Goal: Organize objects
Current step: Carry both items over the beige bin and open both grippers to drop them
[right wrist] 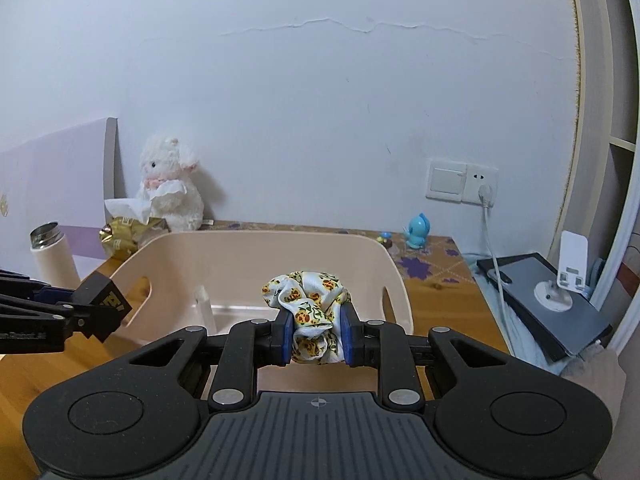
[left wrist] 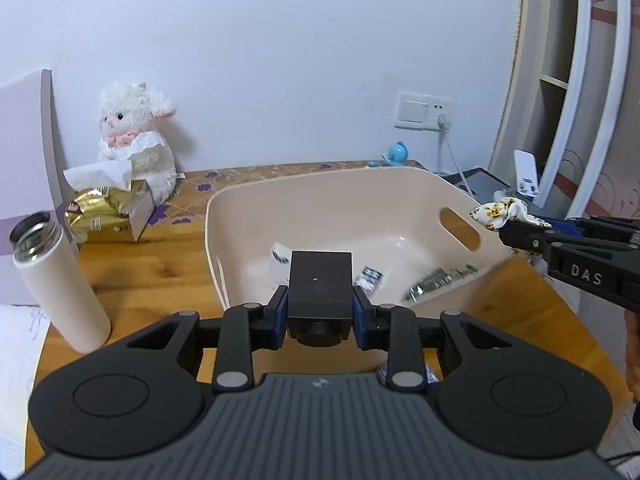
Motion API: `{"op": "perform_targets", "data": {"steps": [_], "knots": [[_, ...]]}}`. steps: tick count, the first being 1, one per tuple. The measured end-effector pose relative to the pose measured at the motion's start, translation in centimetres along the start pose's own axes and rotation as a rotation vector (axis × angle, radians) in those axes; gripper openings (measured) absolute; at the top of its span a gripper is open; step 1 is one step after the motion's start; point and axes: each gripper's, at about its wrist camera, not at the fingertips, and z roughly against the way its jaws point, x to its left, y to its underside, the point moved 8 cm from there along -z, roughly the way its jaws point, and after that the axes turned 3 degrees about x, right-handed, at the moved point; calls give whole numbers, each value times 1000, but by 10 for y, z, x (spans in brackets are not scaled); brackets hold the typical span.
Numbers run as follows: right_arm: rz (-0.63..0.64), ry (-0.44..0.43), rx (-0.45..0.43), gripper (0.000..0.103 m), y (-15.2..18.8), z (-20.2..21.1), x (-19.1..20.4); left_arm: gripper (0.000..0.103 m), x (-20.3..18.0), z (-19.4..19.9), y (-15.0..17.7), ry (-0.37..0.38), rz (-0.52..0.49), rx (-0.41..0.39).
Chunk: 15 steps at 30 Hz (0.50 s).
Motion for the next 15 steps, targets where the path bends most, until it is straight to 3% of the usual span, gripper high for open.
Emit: {"op": "perform_targets", "data": {"steps": [8, 15], "knots": [[-10, -3, 17, 21, -12, -33, 3, 34, 12, -47, -19, -51, 3, 37], [-20, 21, 73, 21, -8, -68, 5, 34, 17, -93, -13, -83, 1, 108]]}}
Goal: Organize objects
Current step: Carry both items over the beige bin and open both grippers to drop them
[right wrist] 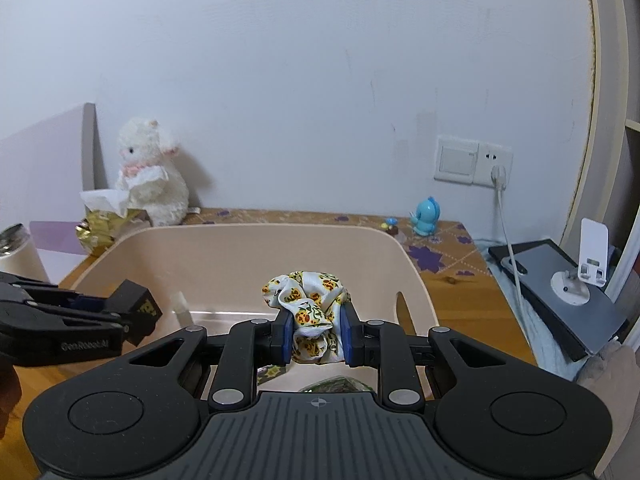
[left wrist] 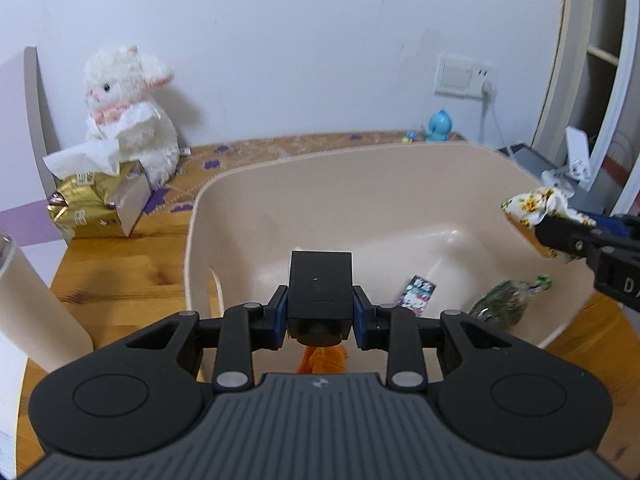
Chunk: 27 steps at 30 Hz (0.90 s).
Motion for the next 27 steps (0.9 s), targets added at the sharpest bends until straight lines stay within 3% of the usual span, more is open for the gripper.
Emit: {"op": "perform_targets", "data": {"steps": [2, 9, 11, 15, 20, 24, 27], "knots": [[1, 7, 16, 21, 1, -9, 1, 34, 0, -5, 0, -46, -29, -13], [-1, 4, 75, 24, 10, -32, 6, 34, -4, -12, -2, -34, -39, 6], [0, -2, 81, 42, 12, -31, 7, 36, -4, -8, -2, -39, -37, -5], [-2, -13, 58, 53, 10, -22, 7, 71, 0, 4, -5, -41, -9, -30], [-2, -20, 11, 73, 4, -1, 9, 80, 3, 26, -8, -64, 1, -48], [2, -25, -8, 78, 2, 15, 12, 90, 2, 48, -6, -76, -5, -84], [5, -25, -17, 80, 4, 27, 15, 92, 2, 61, -2, -90, -2, -90]]}}
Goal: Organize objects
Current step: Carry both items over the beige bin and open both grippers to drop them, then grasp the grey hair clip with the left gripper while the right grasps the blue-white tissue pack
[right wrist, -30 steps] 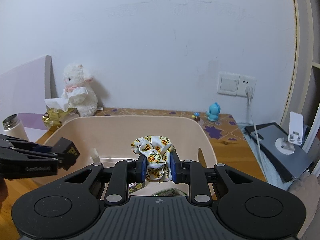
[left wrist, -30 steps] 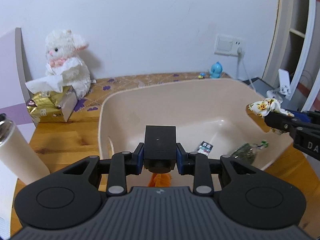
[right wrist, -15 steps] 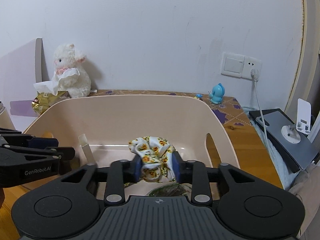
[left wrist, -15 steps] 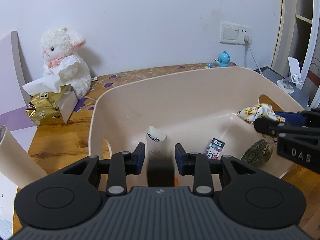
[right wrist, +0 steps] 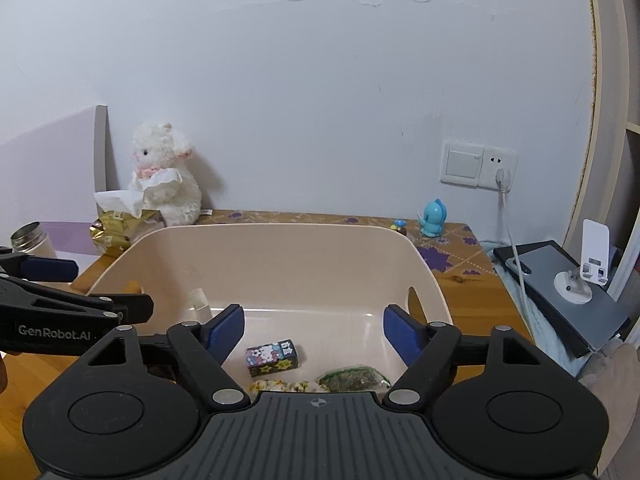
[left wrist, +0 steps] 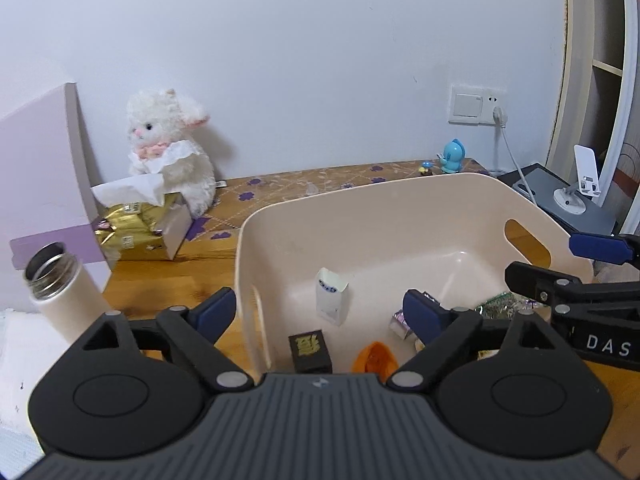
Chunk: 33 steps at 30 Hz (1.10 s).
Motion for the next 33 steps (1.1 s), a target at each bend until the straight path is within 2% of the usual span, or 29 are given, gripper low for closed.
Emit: {"op": "perform_targets", "data": {"steps": [4, 15, 26, 33], "knots": [[10, -5, -8, 88, 9, 16, 5, 92, 2, 16, 11, 17, 11, 8], [29, 8, 10, 91, 38, 42, 14, 93, 2, 30, 49, 2, -5, 49], [21, -12, 85, 92, 77, 34, 17, 93, 1, 14, 93, -19, -21, 141], [9, -33, 162, 92, 99, 11, 18, 93, 6, -7, 113, -19, 5, 209]]}}
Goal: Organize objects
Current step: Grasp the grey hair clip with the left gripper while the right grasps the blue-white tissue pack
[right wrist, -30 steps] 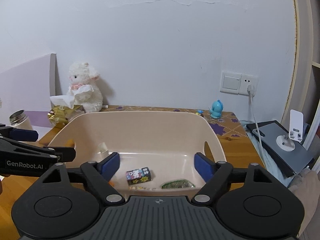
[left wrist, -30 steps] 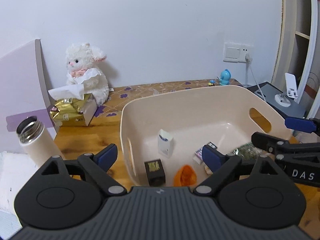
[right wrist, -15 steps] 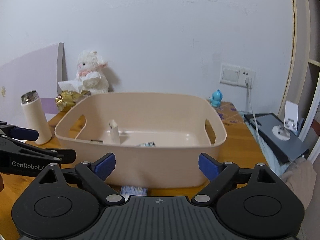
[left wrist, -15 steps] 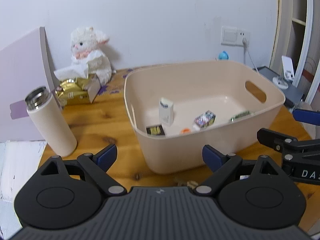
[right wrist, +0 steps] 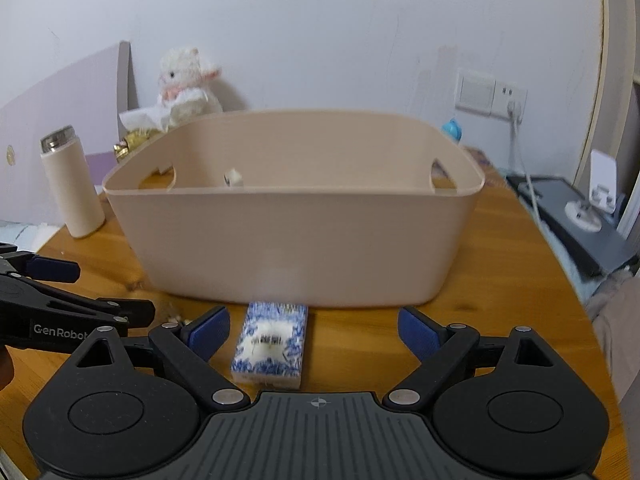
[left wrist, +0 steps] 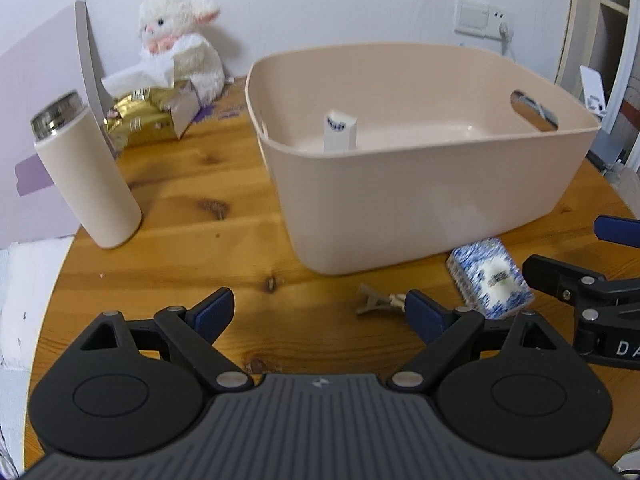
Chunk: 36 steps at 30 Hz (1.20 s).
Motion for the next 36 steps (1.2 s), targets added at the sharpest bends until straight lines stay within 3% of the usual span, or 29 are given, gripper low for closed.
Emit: {"op": "perform_targets", "data": {"steps": [14, 19, 34, 36], "knots": [[-1, -30, 90, 91, 19, -39, 9, 93, 10, -22, 3, -5, 43, 34], [12, 17, 103, 87, 22, -48, 7, 93, 10, -21, -3, 36, 73, 28], [-25, 81, 114, 82, 37, -45, -34, 93, -26, -39, 11, 125, -7, 88], [-22, 83, 108, 82, 38, -45, -35, 97, -28, -42, 13, 131, -17, 85]]}}
